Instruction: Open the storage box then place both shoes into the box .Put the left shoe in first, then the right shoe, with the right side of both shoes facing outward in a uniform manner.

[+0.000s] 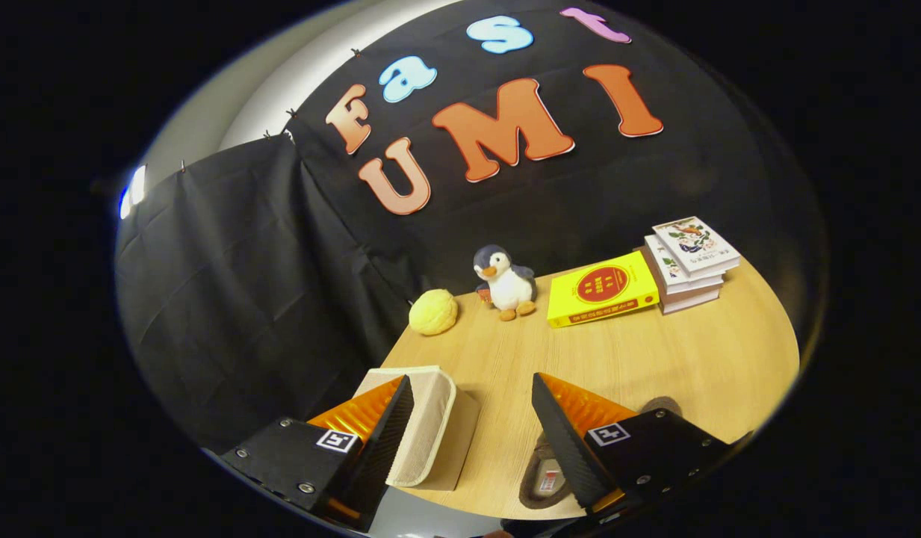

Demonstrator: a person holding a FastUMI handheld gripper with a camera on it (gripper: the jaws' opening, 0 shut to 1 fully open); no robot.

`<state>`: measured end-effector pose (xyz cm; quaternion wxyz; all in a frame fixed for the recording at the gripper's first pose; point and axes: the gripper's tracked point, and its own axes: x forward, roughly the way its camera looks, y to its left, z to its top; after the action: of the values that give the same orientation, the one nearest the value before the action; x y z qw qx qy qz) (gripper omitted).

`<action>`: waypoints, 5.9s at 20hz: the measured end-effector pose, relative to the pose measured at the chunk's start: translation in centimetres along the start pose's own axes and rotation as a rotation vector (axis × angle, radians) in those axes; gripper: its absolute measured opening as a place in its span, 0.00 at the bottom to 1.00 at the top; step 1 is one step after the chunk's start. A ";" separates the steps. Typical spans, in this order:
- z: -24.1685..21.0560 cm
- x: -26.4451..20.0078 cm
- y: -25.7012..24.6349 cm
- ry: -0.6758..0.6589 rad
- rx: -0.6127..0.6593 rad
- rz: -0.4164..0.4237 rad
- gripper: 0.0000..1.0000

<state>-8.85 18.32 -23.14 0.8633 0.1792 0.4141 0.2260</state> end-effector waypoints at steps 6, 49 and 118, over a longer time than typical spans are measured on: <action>-7.7 4.2 4.3 0.257 0.102 0.155 0.96; -6.8 8.0 34.1 0.423 0.127 0.645 0.14; -16.9 4.4 -14.4 0.402 -0.150 -0.445 0.03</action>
<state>-16.34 10.79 -43.10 0.8033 -0.0286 0.5878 0.0922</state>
